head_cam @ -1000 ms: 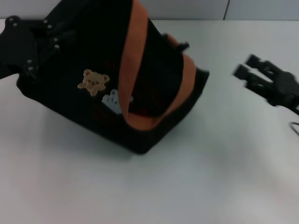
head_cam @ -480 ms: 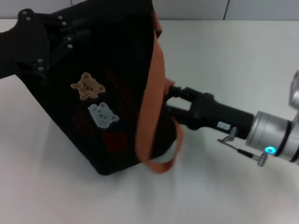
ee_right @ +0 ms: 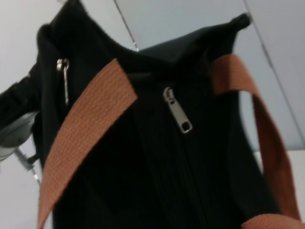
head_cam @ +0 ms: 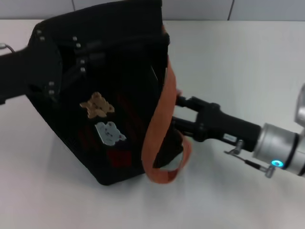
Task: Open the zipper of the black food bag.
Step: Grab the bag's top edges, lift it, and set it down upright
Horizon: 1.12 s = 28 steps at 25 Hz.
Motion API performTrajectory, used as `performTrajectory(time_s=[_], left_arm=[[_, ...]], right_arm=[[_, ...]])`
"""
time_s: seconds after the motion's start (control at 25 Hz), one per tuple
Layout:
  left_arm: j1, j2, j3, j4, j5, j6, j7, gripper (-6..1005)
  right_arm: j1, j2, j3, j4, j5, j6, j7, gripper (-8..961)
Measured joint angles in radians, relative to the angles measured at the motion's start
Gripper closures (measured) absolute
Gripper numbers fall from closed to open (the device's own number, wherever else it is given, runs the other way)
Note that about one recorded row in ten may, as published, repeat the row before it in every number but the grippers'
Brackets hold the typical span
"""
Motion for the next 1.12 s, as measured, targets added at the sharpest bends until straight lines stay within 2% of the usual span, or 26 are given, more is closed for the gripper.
performTrajectory(time_s=[0.12,0.32,0.52,0.72,0.92,1.12], left_arm=[[0.018,0.000,0.018,-0.023,-0.001,0.002,0.025,910],[0.038,0.001,0.041,-0.077,-0.003,0.004,0.071,910],[0.037,0.001,0.088,-0.116,-0.006,0.002,0.095,910],[0.024,0.000,0.113,-0.152,-0.007,-0.007,0.117,910],[0.017,0.000,0.113,-0.179,-0.002,-0.020,0.136,910],[0.013,0.000,0.115,-0.192,-0.001,-0.023,0.144,910]], right_arm=[[-0.036,-0.001,0.045,-0.032,0.002,-0.043,-0.049,203],[-0.107,-0.004,0.177,-0.048,0.002,-0.150,-0.244,205],[-0.132,-0.004,0.269,-0.047,0.002,-0.220,-0.486,206],[-0.121,-0.001,0.267,-0.004,-0.003,-0.218,-0.810,208],[-0.130,0.001,0.266,0.114,-0.007,-0.198,-1.161,210],[-0.127,0.001,0.266,0.190,-0.007,-0.133,-1.347,212]])
